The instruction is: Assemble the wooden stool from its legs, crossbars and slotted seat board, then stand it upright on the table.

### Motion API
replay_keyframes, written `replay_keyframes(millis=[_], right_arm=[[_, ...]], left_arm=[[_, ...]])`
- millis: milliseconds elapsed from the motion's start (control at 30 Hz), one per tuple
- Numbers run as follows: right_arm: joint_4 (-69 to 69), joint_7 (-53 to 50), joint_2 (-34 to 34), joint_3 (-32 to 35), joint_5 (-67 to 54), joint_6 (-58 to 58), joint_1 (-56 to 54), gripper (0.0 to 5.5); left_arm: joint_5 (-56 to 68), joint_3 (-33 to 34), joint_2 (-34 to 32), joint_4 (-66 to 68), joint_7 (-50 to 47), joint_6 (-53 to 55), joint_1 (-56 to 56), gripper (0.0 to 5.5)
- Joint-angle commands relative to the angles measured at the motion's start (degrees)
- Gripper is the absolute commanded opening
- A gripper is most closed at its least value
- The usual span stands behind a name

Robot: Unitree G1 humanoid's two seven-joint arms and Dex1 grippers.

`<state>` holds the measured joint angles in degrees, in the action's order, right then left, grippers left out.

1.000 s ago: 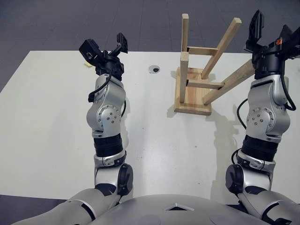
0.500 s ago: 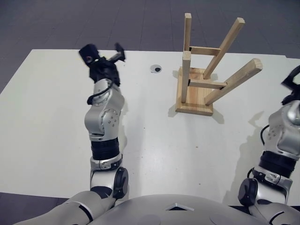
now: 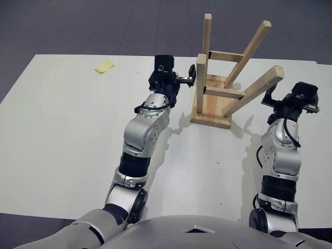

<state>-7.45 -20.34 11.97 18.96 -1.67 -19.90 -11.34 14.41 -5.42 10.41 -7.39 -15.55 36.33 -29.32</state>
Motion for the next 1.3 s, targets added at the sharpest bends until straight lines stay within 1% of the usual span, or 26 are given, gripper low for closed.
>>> replay_keyframes(millis=[33, 67, 133, 200, 267, 333, 500, 567, 667, 733, 800, 833, 867, 900, 967, 1000, 1033, 1067, 1167, 1300], right_arm=[[0.0, -1.9, 1.1, 3.6, 1.5, -1.7, 0.8, 5.35], [-0.5, 0.2, 1.0, 3.0, 0.6, -0.9, 0.9, 5.35], [-2.4, 4.5, 0.3, 0.4, -1.0, 1.2, 1.0, 5.35], [-6.9, 10.9, -0.7, -4.8, -3.4, 4.3, 1.5, 5.35], [-11.1, 15.2, -1.6, -9.2, -4.5, 5.7, 2.6, 5.35], [-11.3, 14.7, -2.7, -9.6, -4.0, 4.8, 2.8, 5.35], [-6.2, 8.9, -2.6, -6.2, 0.4, 1.5, 2.1, 5.35], [-4.6, 4.9, -2.6, -4.4, 3.0, -0.6, 1.1, 5.35], [-2.6, -2.2, -2.8, 2.1, 4.6, -4.2, 0.7, 5.35], [-1.8, -3.3, -1.0, 4.5, 5.3, -3.5, 1.1, 5.35], [0.0, -1.4, 0.5, 4.3, 5.2, -1.0, 0.1, 5.35], [1.2, 0.3, 0.8, 3.6, 4.5, 0.6, -1.0, 5.35], [2.3, 2.5, 0.6, 2.4, 3.2, 2.5, -2.2, 5.35], [2.3, 6.3, 0.4, -0.2, 2.1, 5.5, -3.1, 5.35], [-0.8, 15.3, 0.6, -7.6, 0.6, 11.2, -2.9, 5.35], [-2.6, 18.8, 0.3, -9.8, -0.9, 12.4, -2.2, 5.35], [-3.6, 21.0, 0.1, -10.9, -2.1, 12.9, -1.4, 5.35], [-4.1, 21.8, 0.0, -11.2, -2.4, 13.0, -0.4, 5.35], [-2.4, 20.6, 0.1, -9.6, -1.1, 12.3, 1.1, 5.35], [0.8, 17.6, 0.5, -8.7, 1.8, 10.6, 0.1, 5.35]], left_arm=[[-2.3, 7.8, -0.1, 0.8, -6.0, -1.5, -1.0, 5.40], [-2.4, 7.7, -0.5, 0.5, -5.1, -1.7, -1.3, 5.40], [-3.3, 4.1, -1.6, 0.1, -1.0, -2.5, -1.6, 5.40], [-3.1, -4.5, -2.9, -1.6, 8.1, -3.0, -1.9, 5.40], [-3.3, -12.4, -4.0, -3.1, 15.7, -2.9, -1.8, 5.40], [-4.5, -15.9, -4.7, -2.6, 18.7, -2.4, -1.9, 5.40], [-8.0, -13.1, -4.3, 1.6, 15.8, -0.1, -2.4, 5.40], [-8.4, -8.7, -2.6, 2.6, 11.5, 1.7, -1.6, 5.40], [-8.2, 0.4, -0.5, 2.9, 4.1, 3.0, -0.5, 5.40], [-8.6, 5.1, -0.2, 2.0, 0.4, 2.2, -0.1, 5.40], [-9.2, 6.6, -0.6, 0.8, -0.6, 1.0, -0.3, 5.40], [-9.5, 6.0, -1.0, 0.0, 0.1, 0.4, -0.6, 5.40], [-9.5, 3.8, -1.6, -0.8, 2.4, -0.4, -1.0, 5.40], [-9.1, -0.4, -2.6, -2.1, 6.9, -1.1, -1.4, 5.40], [-8.4, -12.8, -6.1, -4.9, 18.7, -0.5, -1.8, 5.40], [-8.3, -17.2, -7.1, -5.7, 22.7, -0.1, -1.5, 5.40], [-8.1, -19.9, -7.7, -5.8, 25.6, 0.5, -1.3, 5.40], [-8.9, -21.1, -8.1, -5.1, 26.9, 0.3, -1.6, 5.40], [-11.1, -20.6, -8.7, -0.6, 26.8, 1.8, -3.5, 5.40], [-11.3, -17.3, -7.4, 1.9, 24.9, 4.9, -2.5, 5.40]])
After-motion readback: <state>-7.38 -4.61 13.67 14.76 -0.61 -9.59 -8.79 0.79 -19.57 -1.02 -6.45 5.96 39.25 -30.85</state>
